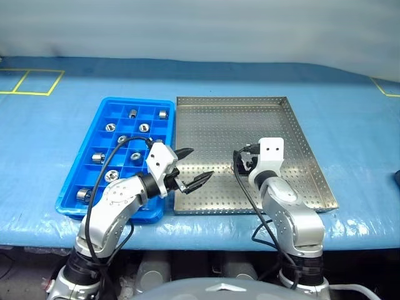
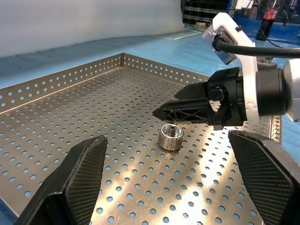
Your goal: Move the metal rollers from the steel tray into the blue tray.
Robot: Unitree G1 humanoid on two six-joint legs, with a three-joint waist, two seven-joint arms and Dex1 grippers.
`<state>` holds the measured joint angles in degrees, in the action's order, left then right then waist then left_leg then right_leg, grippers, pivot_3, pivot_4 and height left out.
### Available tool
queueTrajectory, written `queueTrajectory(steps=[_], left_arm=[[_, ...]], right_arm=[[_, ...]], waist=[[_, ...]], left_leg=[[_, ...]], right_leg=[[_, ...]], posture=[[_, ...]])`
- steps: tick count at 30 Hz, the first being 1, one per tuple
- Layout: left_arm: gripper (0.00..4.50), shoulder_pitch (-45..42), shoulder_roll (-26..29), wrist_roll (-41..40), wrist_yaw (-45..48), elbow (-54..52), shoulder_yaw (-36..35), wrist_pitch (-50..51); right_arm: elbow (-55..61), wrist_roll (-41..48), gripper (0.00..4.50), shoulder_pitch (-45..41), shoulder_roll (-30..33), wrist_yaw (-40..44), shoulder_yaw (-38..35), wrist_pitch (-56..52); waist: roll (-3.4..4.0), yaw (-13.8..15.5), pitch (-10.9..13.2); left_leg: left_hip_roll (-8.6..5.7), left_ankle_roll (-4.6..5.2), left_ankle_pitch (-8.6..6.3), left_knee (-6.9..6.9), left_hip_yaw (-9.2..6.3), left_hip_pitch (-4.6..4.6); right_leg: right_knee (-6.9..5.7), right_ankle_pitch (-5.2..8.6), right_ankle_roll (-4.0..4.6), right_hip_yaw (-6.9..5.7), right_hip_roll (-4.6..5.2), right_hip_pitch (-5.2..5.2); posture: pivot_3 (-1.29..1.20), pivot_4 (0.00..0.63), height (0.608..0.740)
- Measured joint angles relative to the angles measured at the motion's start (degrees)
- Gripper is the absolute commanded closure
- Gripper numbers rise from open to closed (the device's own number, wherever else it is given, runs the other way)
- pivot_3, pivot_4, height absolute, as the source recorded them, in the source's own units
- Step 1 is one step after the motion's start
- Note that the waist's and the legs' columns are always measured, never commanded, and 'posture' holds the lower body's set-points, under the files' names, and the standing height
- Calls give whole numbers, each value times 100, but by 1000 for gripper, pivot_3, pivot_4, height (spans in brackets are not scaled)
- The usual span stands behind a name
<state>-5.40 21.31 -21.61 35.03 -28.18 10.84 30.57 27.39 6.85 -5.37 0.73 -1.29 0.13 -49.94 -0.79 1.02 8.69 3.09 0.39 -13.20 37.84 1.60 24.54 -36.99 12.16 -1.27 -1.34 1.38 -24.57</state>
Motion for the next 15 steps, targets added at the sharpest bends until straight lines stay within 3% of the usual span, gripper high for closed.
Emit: queueTrajectory(steps=[11,15], left_arm=[[0,-15,-96,9,-62,0,34,4],[0,27,-97,11,-131,-1,32,5]], right_arm=[[-686,-77,620,24,1,17,104,325],[-692,-104,1577,83,58,81,183,360]], waist=[[-1,10,-1],[-1,25,-1]], left_leg=[[-3,3,1,3,13,-8],[-3,3,1,3,12,-10]], right_leg=[[0,-7,-10,31,0,-2],[-1,-8,-13,34,0,-2]], posture=[[104,150,740],[118,150,740]])
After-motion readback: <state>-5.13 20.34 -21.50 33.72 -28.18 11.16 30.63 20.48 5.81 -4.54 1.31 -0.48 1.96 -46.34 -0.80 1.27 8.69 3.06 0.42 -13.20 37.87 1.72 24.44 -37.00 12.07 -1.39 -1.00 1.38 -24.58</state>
